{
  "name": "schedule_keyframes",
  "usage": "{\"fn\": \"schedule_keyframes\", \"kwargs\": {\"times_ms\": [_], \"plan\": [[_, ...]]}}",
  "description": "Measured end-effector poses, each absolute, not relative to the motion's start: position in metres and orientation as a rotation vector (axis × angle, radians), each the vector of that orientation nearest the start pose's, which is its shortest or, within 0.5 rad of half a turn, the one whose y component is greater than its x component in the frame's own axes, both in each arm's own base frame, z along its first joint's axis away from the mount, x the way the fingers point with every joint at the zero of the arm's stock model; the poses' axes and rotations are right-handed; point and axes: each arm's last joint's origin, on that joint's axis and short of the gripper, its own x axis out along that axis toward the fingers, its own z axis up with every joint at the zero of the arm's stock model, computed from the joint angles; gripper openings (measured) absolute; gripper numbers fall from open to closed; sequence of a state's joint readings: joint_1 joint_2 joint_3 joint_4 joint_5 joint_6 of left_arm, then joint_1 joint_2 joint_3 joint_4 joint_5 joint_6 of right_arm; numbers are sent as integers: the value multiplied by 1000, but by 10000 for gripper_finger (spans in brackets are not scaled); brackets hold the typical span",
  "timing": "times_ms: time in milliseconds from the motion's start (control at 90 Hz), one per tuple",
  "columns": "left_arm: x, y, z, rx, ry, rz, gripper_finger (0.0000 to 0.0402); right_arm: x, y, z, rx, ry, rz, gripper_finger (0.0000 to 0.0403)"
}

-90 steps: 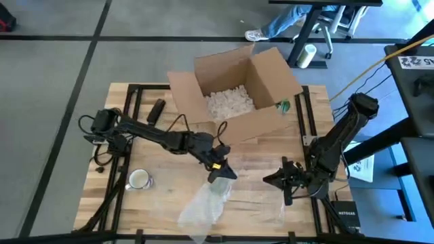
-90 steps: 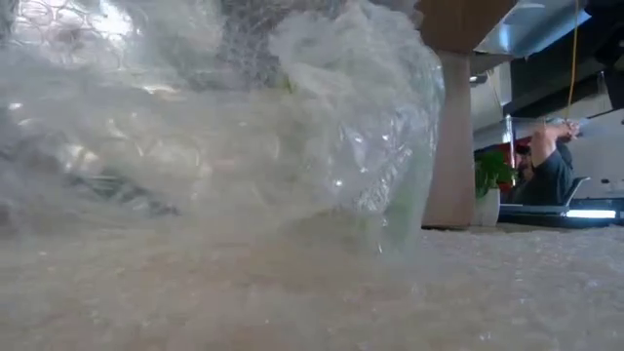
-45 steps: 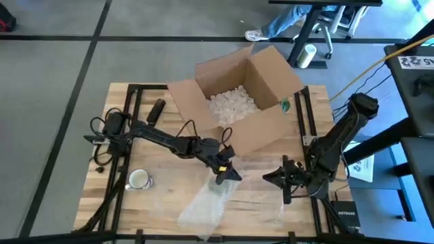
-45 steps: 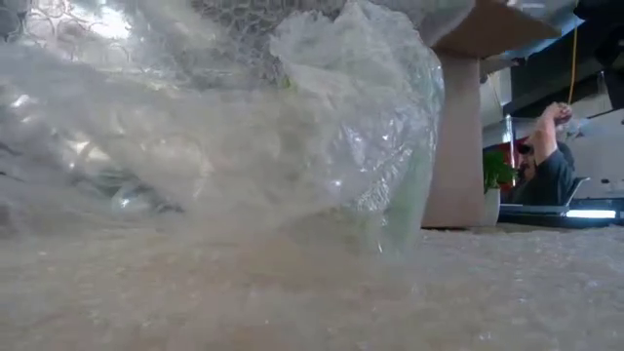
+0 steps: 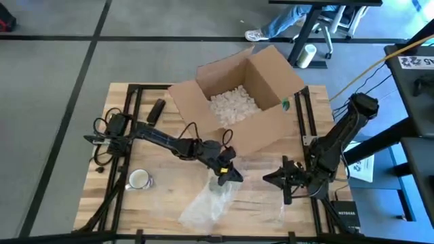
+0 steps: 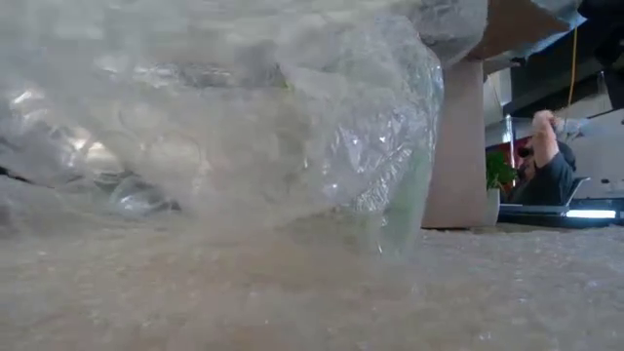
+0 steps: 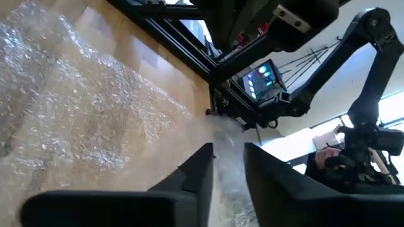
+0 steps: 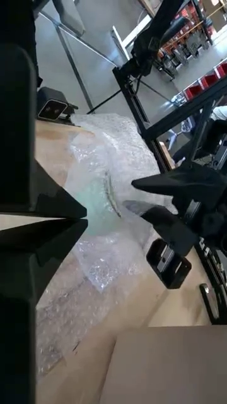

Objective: Wrap mug
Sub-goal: Wrap the green mug with bubble wrap

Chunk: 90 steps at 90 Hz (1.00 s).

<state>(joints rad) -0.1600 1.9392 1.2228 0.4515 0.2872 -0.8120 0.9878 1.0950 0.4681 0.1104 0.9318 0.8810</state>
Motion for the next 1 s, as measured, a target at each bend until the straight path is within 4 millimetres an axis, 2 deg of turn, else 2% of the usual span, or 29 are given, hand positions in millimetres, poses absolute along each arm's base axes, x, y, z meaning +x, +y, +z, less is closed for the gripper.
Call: {"fn": "schedule_keyframes", "kwargs": {"times_ms": [244, 544, 667, 800, 900, 1000], "plan": [[425, -77, 211, -795, 411, -321, 139, 133, 160, 201, 451, 292, -77, 0], [426, -81, 238, -732, 192, -560, 127, 141, 157, 205, 480, 272, -71, 0], [423, -83, 246, -707, 183, -657, 119, 159, 153, 213, 468, 266, -34, 0], [411, -84, 265, -598, 169, -660, 113, 185, 153, 223, 427, 307, 2, 0], [391, -84, 285, -495, 182, -569, 107, 205, 154, 226, 380, 337, 25, 0], [362, -88, 306, -370, 216, -426, 99, 227, 153, 232, 374, 369, 45, 0]]}}
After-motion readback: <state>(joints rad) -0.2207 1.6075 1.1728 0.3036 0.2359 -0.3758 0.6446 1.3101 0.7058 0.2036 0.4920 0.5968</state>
